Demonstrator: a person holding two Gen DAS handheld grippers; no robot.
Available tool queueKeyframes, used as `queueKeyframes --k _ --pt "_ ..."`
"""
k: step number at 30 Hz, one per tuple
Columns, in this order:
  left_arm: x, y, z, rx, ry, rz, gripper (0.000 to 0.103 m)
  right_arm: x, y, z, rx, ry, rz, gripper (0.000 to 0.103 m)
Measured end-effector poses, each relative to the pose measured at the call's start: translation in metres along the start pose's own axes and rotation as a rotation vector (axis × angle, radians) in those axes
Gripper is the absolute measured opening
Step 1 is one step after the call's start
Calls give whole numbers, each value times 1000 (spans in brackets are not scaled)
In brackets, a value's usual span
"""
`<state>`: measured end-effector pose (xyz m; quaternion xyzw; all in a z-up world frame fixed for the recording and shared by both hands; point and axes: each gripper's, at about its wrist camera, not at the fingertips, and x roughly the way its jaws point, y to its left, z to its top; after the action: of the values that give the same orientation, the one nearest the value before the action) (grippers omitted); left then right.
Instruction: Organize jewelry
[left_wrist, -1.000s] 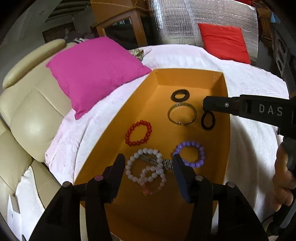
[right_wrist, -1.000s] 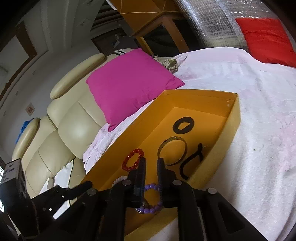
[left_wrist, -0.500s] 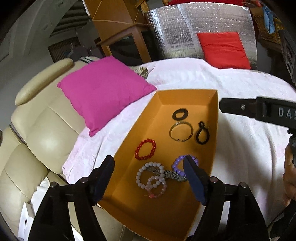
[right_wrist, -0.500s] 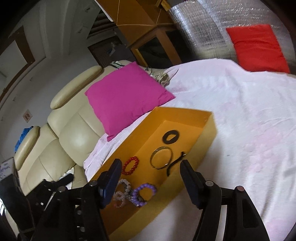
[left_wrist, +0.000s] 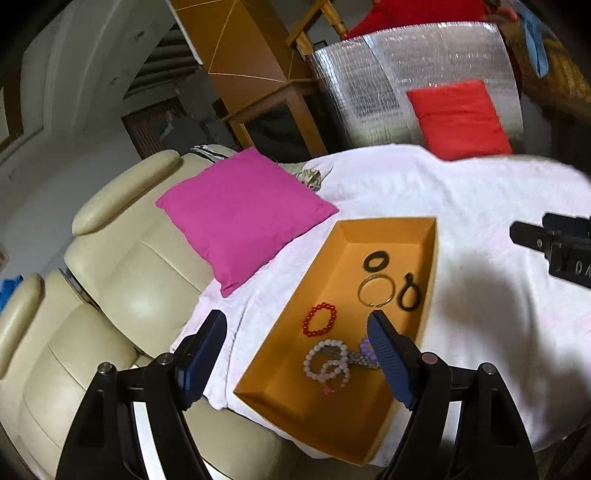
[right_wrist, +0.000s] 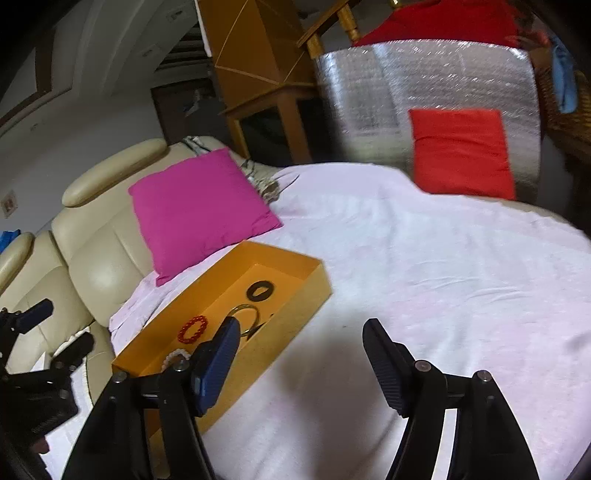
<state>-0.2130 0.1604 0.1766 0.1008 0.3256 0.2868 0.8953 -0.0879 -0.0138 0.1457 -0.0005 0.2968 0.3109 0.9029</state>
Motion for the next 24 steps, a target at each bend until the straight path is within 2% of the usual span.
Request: queueKeyframes --k 2,6,13,20,24 --pt "-13 10 2 -29 -27 9 79 -13 2 0 -16 -6 -35 75" --pt "-34 27 6 -79 -66 22 79 -42 12 -3 -27 0 -40 76" --pt "-64 68 6 -201 -98 61 83 -92 58 -2 -110 29 -64 77" --pt "-79 95 -2 -250 -103 102 87 -125 107 -6 -164 56 -48 79" --pt "-87 103 -5 -252 -118 129 89 -136 123 -10 -147 75 -55 79"
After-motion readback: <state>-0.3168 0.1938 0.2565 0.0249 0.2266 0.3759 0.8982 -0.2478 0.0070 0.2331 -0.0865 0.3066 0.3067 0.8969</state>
